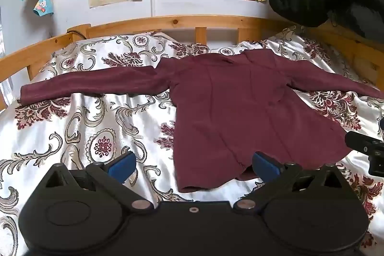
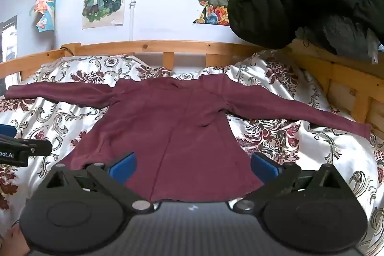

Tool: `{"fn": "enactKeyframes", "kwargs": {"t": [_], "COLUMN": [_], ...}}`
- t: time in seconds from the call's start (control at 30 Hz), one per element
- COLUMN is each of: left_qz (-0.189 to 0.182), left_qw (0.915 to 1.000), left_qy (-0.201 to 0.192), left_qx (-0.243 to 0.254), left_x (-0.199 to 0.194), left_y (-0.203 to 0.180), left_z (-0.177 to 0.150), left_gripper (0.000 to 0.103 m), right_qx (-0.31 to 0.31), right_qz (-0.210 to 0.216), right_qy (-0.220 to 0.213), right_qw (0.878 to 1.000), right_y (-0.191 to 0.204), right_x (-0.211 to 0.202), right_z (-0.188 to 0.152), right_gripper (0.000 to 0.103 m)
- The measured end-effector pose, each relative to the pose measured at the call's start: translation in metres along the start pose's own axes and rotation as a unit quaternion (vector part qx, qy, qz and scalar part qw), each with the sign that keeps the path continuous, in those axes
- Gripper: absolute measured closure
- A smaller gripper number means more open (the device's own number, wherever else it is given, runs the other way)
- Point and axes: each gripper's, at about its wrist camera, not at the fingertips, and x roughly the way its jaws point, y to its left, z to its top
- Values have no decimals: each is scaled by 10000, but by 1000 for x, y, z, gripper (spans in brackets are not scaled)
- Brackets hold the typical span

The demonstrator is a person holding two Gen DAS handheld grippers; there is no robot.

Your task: Fold small clothes

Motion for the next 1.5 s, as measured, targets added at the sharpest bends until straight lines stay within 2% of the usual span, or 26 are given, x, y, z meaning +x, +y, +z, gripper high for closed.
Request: {"fn": "enactKeyframes", "kwargs": {"t": [0.33,0.5,1.5], "left_qz": [3,31,25], "left_qw": [10000,9999,9999], "left_qy": [44,36,33], "left_qx": [36,100,152], "left_x": [2,2,1], "left_y": [8,-2,-3], "left_z": [2,-2,-3], "left_gripper": [1,1,1], "right_qx": [71,74,176], "right_qz": [-96,-110,-179], "right_qy": [-21,25,176], "right_qw": [9999,9999,9995], "right_y": [-6,-3,-8], "right_x": [5,5,9], "right_z": [-10,-4,-3], "right_gripper": [0,0,0]}}
